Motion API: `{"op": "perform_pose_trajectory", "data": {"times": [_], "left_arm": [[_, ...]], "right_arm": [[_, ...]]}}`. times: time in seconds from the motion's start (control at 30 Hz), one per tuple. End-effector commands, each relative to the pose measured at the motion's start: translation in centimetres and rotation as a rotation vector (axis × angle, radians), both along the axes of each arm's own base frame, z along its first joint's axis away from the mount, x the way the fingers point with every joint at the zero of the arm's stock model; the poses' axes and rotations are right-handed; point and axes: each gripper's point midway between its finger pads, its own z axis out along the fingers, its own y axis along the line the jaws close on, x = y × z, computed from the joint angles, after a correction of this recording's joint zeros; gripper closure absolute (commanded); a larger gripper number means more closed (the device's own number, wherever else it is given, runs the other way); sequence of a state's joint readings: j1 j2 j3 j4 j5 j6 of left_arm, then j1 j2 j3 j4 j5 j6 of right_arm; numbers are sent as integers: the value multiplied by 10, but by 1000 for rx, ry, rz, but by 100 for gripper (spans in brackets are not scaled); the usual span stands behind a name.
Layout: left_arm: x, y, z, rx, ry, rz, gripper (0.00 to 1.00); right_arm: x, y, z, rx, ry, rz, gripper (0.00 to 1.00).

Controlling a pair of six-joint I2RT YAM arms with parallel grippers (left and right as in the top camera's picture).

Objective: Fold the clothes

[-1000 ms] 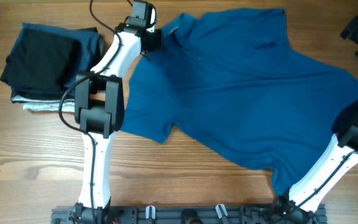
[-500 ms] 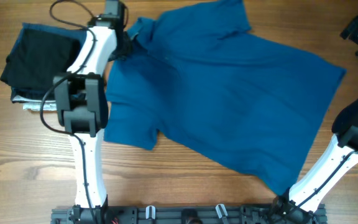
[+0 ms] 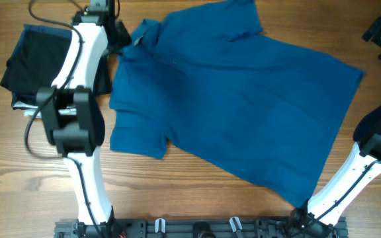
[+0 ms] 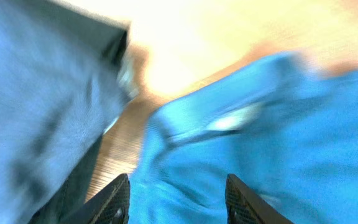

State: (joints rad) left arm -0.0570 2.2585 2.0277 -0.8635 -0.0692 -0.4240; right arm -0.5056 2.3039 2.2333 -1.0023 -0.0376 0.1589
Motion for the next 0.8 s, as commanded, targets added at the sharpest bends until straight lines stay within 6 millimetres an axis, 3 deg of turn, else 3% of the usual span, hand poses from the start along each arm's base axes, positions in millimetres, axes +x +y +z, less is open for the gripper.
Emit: {"op": "perform_pose_trajectory", "data": {"times": [0.0,0.07,0.17,0.27,0.43,0.53,0.77], "left_arm": [[-4,-31,87,20,-168,-121,53],[-11,-47,100,20,-185,-156,52],[-10,-69,102,-2,-202,-206,58],[0,-111,100,-42,-258,-404,60],[20,-147,89,-10,-339,-529,58],[33,-152,68,-7,-344,-535,61],[55,-152,-7,56,-300,-600,64]], "right_arm": [[4,4,7,5,-22,12,0],[4,4,7,5,-22,12,0],[4,4,7,5,-22,12,0],[4,4,7,5,-22,12,0],[4,4,7,4,-22,12,0],[4,4,7,5,-22,12,0],[4,4,7,5,-22,12,0]]}}
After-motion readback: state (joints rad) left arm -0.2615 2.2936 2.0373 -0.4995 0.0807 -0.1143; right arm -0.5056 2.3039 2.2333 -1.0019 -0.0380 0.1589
